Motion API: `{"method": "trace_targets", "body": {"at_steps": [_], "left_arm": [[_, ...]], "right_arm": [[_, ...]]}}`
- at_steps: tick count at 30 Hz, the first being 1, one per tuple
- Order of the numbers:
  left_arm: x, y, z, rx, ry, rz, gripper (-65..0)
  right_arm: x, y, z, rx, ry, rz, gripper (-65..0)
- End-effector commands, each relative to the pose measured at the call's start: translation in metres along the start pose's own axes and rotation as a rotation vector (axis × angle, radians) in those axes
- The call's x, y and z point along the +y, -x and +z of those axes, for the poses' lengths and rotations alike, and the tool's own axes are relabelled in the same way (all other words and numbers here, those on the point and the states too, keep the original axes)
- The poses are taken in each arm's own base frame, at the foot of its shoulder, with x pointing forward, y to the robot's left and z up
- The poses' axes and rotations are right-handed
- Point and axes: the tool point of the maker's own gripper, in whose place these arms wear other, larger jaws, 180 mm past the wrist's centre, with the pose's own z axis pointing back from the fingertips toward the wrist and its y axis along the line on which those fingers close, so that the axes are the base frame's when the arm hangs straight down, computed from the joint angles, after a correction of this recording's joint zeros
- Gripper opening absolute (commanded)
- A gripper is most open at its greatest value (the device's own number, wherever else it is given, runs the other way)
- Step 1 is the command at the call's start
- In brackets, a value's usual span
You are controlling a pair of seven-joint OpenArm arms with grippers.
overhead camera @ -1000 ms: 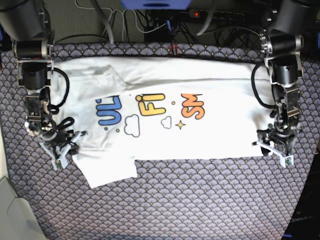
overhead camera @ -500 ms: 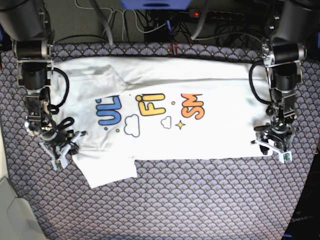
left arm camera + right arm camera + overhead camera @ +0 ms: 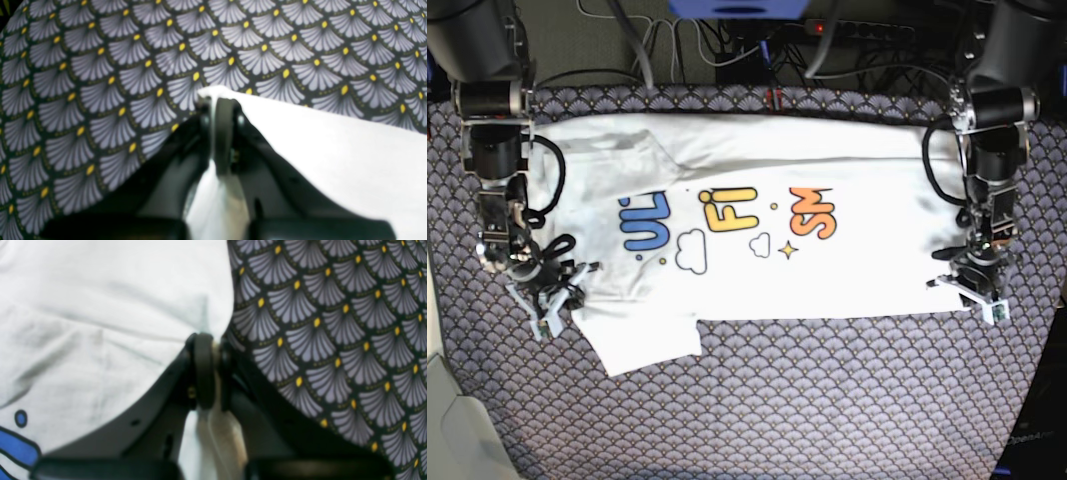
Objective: Fold the T-shirt properly
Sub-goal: 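Grasp the shirt's hem-side edge with both grippers, then lift the hem edge and fold it over onto the collar edge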
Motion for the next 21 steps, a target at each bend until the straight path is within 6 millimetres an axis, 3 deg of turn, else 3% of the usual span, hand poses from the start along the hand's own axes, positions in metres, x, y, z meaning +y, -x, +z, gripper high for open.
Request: {"method": "trace_targets", "body": {"at_steps": [1,6,10,12,15,21], "left_arm": [[0.008,-0.012,-0.001,-0.010,-0.020,-0.004,-62.4],[0.011,-0.015,-0.001,-0.015,-0.021,0.001,-64.3],[0.025,-0.025,0.003,0.007,-0.034,-0.003,-64.3],[0.024,-0.027,0.011,0.008,-0.017,0.013,-64.3],[0.023,-0.036,0.031,-0.013,0.011,-0.007,-64.3],[0.004,-0.047,0.065,-0.061,0.073,-0.061,-64.3]], "right_arm": [[-0.015,-0.002,0.004,0.029,0.037,0.030,-65.0],[-0.015,-0.017,0.019,-0.038,0.048,0.081,-65.0],[0.005,-0.029,0.041,-0.116,0.036,0.165,-65.0],[0.013,-0.031,0.049,-0.139,0.030,0.191,-65.0],[0.010,-0.026,0.064,-0.151,0.052,0.185,-65.0],[0.013,-0.035,0.091,-0.199,0.079,0.220,-65.0]]}}
